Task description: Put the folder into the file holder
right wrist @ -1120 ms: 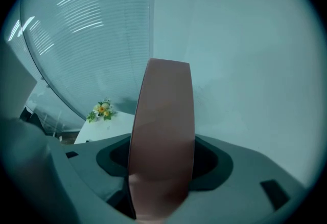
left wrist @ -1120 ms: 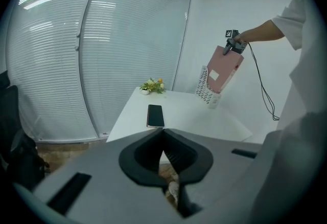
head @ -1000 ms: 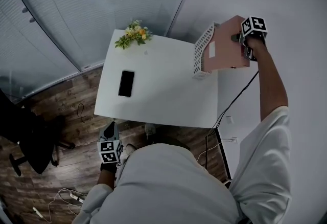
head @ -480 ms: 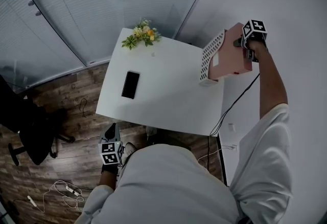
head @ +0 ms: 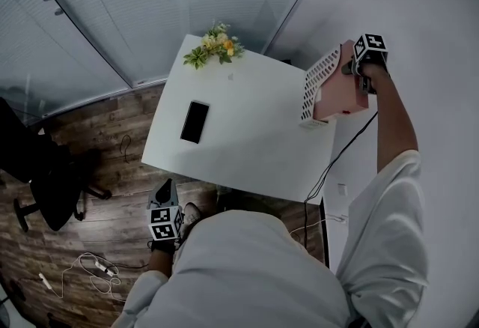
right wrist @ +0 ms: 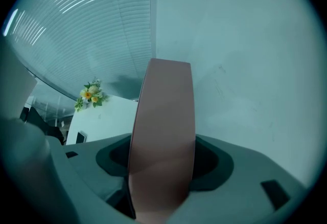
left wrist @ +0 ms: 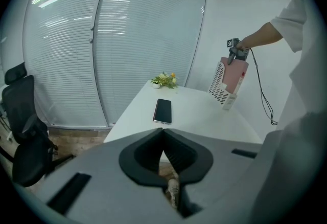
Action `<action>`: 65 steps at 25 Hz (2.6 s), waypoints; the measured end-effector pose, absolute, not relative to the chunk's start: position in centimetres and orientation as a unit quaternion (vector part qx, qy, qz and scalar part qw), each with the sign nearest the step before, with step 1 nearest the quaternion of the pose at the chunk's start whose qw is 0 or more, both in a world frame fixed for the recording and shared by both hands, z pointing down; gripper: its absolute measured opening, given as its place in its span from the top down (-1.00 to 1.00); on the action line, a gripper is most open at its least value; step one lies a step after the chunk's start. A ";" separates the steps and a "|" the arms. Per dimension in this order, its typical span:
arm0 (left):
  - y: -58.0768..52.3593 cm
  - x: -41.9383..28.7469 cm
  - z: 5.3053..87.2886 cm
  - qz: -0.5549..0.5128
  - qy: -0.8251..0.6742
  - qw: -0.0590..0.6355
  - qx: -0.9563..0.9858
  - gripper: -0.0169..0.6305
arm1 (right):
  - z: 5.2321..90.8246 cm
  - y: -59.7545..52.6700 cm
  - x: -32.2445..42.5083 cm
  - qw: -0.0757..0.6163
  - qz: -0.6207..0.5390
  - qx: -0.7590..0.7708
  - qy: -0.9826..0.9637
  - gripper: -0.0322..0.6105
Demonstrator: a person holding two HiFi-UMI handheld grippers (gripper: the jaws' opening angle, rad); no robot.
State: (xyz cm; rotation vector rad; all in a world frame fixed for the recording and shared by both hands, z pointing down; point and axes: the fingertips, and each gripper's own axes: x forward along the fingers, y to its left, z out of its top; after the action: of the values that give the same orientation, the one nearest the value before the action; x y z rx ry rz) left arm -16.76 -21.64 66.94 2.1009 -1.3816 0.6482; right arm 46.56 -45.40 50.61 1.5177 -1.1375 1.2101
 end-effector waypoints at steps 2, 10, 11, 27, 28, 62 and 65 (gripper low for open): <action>-21.8 -16.8 67.2 0.243 -0.515 0.271 0.776 0.92 | 51.5 -45.6 46.7 0.438 0.488 0.605 -0.451 -0.06; -22.2 -16.4 67.8 0.241 -0.519 0.278 0.772 0.92 | 54.2 -45.3 47.0 0.437 0.512 0.599 -0.435 -0.06; -22.3 -16.3 67.8 0.241 -0.518 0.278 0.772 0.92 | 54.2 -45.3 46.9 0.436 0.515 0.598 -0.433 -0.06; -23.0 -16.8 67.8 0.230 -0.512 0.281 0.779 0.92 | 54.1 -44.4 45.7 0.408 0.520 0.619 -0.425 -0.11; -23.0 -17.1 67.8 0.230 -0.511 0.281 0.779 0.92 | 53.9 -44.5 45.7 0.400 0.514 0.627 -0.429 -0.11; -21.8 -11.7 59.2 0.224 -0.378 0.150 0.886 0.92 | 41.3 -14.3 31.1 0.145 0.062 0.799 -0.581 0.73; -21.1 -11.1 58.8 0.226 -0.371 0.144 0.889 0.92 | 42.1 -12.3 30.3 0.135 0.057 0.801 -0.581 0.74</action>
State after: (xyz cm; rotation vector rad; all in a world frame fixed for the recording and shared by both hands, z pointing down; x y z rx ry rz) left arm -11.06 -21.10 58.80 2.5631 -1.0680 0.6518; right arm 30.26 -12.30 42.11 2.3210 -1.6831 0.1643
